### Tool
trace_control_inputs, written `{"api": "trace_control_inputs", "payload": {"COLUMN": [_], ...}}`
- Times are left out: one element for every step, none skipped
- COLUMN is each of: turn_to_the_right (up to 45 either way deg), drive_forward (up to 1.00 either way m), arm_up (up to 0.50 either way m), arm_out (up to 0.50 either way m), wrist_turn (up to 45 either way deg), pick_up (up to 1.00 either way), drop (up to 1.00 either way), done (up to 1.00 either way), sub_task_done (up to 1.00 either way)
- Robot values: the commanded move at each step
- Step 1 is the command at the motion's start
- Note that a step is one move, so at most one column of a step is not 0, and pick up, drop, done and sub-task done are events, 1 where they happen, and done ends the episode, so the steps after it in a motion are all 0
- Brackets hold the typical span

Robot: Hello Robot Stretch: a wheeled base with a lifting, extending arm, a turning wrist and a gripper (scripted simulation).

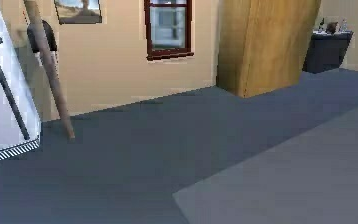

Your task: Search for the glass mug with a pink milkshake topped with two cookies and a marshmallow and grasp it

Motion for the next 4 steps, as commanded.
{"api": "trace_control_inputs", "payload": {"turn_to_the_right": [39.0, 0.0, 0.0, 0.0], "drive_forward": [0.00, 1.00, 1.00, 1.00], "arm_up": [0.00, 0.00, 0.00, 0.00], "arm_out": [0.00, 0.00, 0.00, 0.00], "wrist_turn": [0.0, 0.0, 0.0, 0.0], "pick_up": [0.00, 0.00, 0.00, 0.00], "drop": [0.00, 0.00, 0.00, 0.00], "done": [0.00, 0.00, 0.00, 0.00], "sub_task_done": [0.00, 0.00, 0.00, 0.00]}}
